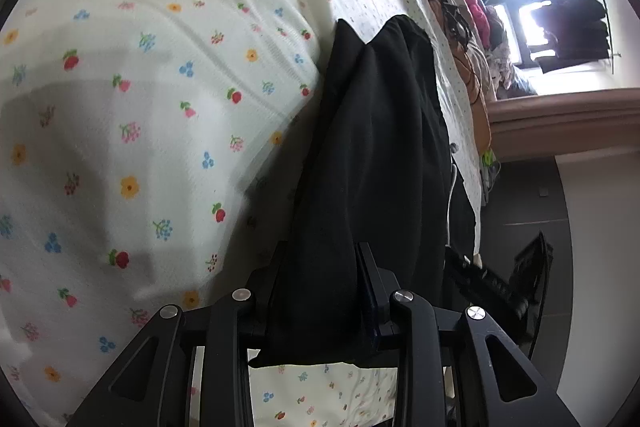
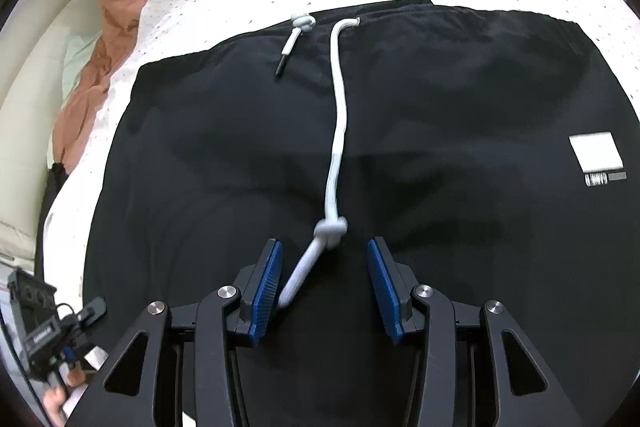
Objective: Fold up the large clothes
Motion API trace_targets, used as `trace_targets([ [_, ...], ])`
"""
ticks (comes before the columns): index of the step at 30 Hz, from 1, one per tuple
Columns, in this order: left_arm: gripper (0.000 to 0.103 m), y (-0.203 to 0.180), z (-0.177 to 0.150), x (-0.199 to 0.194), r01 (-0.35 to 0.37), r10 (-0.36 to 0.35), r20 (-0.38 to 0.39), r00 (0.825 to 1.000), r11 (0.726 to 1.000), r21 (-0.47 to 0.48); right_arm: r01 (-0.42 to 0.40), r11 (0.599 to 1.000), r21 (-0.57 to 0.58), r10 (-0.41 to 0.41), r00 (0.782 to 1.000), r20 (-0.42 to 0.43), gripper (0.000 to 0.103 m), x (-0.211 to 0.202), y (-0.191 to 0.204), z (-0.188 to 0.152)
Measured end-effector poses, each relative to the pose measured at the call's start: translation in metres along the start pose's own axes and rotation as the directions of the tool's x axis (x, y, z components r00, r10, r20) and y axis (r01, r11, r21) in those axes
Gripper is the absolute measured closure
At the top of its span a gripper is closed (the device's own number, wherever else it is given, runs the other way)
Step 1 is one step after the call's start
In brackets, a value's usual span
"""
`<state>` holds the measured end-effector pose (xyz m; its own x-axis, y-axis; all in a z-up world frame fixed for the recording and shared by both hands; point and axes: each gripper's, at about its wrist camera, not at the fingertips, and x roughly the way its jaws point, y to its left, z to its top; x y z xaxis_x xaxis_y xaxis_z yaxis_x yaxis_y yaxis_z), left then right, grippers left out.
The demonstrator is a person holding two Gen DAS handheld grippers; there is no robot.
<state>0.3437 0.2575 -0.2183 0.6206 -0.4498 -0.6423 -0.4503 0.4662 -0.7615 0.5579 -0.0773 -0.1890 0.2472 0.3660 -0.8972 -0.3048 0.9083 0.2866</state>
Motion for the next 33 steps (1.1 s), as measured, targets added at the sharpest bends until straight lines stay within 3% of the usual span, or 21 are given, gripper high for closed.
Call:
trace_targets([
  [3, 0.081, -0.008, -0.001, -0.005, 0.009, -0.010, 0.012, 1.000, 0.999, 0.036, -0.001, 1.000, -0.023, 0.002, 1.000, 0.008, 0.058, -0.001, 0.008, -0.015],
  [6, 0.085, -0.022, -0.003, -0.012, 0.023, -0.025, 0.026, 0.999, 0.997, 0.069, -0.017, 1.000, -0.021, 0.018, 1.000, 0.024, 0.061, -0.007, 0.007, -0.033],
  [11, 0.087, -0.046, -0.003, -0.021, 0.076, -0.081, 0.040, 0.996, 0.991, 0.108, -0.046, 0.999, -0.021, 0.046, 0.999, 0.017, 0.083, -0.009, 0.006, -0.058],
  [13, 0.088, -0.052, -0.003, -0.024, 0.105, -0.111, 0.039, 0.993, 0.988, 0.117, -0.061, 0.998, -0.021, 0.062, 0.998, 0.016, 0.087, -0.008, 0.006, -0.066],
  [20, 0.089, -0.086, -0.004, -0.031, 0.202, -0.208, 0.018, 0.978, 0.967, 0.157, -0.128, 0.991, 0.044, 0.127, 0.992, 0.018, 0.092, -0.014, -0.007, -0.097],
  [24, 0.090, -0.108, -0.009, -0.032, 0.221, -0.225, -0.003, 0.974, 0.954, 0.201, -0.141, 0.989, 0.043, 0.140, 0.990, 0.031, 0.094, -0.014, -0.009, -0.119],
  [33, 0.090, -0.177, -0.029, -0.032, 0.256, -0.254, -0.052, 0.966, 0.907, 0.333, -0.197, 0.978, 0.072, 0.197, 0.980, 0.008, 0.096, -0.024, -0.026, -0.121],
])
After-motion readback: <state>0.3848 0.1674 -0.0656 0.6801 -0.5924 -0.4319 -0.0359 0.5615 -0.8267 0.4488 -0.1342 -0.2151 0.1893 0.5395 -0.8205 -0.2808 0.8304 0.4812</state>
